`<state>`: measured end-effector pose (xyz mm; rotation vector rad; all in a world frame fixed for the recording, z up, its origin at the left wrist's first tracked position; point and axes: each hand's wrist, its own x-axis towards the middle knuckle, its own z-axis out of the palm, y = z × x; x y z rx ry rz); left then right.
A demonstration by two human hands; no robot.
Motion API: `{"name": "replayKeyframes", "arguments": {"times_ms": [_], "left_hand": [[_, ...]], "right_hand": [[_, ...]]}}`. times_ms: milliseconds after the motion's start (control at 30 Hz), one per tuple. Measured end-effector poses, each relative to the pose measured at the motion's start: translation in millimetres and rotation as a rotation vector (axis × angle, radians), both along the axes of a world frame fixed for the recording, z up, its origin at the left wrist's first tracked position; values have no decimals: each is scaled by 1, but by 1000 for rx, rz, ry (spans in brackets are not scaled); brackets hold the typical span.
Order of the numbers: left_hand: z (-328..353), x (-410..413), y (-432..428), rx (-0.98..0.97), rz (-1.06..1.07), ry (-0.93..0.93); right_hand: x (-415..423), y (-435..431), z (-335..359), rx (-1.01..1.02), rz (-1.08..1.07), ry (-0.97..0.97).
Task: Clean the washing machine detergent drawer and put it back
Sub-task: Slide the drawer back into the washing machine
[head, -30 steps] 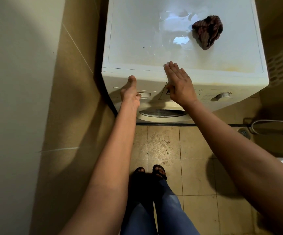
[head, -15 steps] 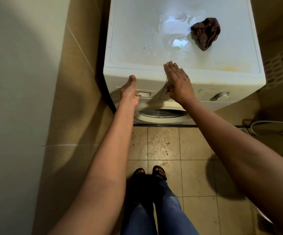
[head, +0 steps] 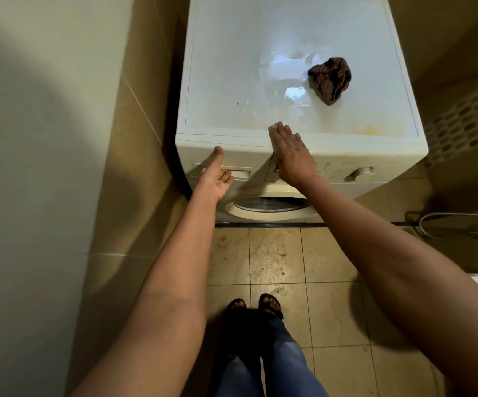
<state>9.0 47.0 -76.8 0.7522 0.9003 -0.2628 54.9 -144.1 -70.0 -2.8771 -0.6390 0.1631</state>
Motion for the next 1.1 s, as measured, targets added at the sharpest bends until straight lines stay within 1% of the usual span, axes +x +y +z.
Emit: {"name": "replayKeyframes", "arguments": {"times_ms": [100,200,367,467,533,600,667,733,867,967,1100], "left_hand": [[5,-4,-3,60,-26,41],[15,-9,-12,132,-104,61],[42,-10,-41,319,-370,43],[61,-5,-58,374,-510,-6],[74,1,-66,408,-565,-37],[83,8,-72,437,-589,-52],[91,14,-78,462,-606,-67],[96,19,-86,474,-612,-65],[107,30,-103,502,-611,-62],[111,45,-115,531,-607,-69],[121,74,-131,573,-607,-96]], "right_hand": [[0,0,3,-19,5,47],[1,-1,10,-39,8,95],[10,0,33,-79,30,276],[14,0,47,-57,33,353],[12,-4,54,9,-3,349],[9,-11,59,136,-81,317],[9,-23,65,265,-174,240],[15,-38,72,344,-260,149],[43,-67,95,493,-413,45],[78,-86,113,527,-508,32],[124,-105,125,531,-579,120]]}}
